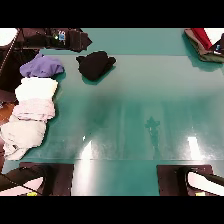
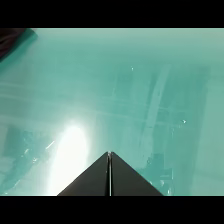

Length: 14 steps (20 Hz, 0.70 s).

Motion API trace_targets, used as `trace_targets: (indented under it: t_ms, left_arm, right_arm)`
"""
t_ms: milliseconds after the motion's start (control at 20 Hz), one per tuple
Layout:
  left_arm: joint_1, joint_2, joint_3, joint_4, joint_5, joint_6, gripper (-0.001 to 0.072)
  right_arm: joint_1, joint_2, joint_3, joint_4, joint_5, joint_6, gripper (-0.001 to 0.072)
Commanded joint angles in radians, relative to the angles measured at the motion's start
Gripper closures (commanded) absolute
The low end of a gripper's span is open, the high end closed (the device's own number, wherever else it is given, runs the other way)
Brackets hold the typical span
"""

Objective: Fold the shirts.

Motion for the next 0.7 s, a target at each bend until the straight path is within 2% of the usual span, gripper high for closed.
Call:
trace_targets:
  t_ms: [0,500,650]
  left_arm:
    - [0.000,0.000,0.000,0.000,0.000,0.000,0.0682]
    - [0.000,0.000,0.000,0.000,0.001,0.000,0.0682]
    - [0.000,0.000,0.000,0.000,0.038,0.000,0.0682]
  right_arm:
    - [0.001,0.000,0.000,0.000,0.000,0.000,0.0695]
    - [0.001,0.000,0.000,0.000,0.000,0.000,0.0695]
    - [0.001,0.000,0.000,0.001,-0.001,0.001,0.0695]
